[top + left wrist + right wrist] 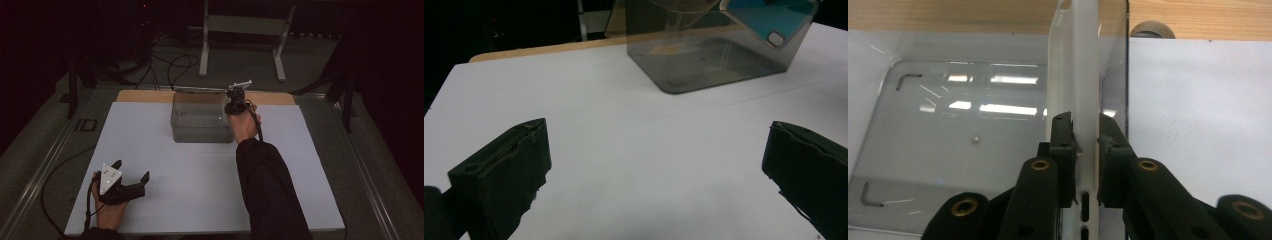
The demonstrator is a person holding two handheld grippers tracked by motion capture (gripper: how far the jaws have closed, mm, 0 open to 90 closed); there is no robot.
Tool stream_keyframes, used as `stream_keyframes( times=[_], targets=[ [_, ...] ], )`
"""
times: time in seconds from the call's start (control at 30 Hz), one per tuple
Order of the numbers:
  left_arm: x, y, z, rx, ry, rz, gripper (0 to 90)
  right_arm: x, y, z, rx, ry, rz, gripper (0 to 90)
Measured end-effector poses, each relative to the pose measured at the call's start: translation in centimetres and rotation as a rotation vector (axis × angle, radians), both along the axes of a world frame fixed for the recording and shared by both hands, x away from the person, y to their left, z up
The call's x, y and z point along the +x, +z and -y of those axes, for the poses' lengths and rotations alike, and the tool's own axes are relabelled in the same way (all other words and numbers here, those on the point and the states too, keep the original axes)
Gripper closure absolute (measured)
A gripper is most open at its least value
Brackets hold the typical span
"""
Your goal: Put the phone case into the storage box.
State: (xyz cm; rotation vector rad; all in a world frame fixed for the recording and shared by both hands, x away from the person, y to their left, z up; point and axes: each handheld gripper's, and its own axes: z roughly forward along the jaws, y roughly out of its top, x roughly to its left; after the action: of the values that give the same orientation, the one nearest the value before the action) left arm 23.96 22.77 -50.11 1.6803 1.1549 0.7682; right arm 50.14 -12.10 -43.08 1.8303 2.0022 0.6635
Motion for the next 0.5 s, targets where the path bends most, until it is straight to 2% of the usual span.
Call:
stream_keyframes(
  times=[0.2,0.5],
  targets=[
    [0.0,-0.01,-0.03,0.001,0.0,-0.001,0.4,0.05,-0.28,-0.1,0.001,-0.006,-0.011,81.3],
    [0.0,-0.01,0.0,0.001,-0.001,-0.002,0.4,0.15,-0.74,-0.35,-0.026,-0.009,-0.019,81.0]
  ],
)
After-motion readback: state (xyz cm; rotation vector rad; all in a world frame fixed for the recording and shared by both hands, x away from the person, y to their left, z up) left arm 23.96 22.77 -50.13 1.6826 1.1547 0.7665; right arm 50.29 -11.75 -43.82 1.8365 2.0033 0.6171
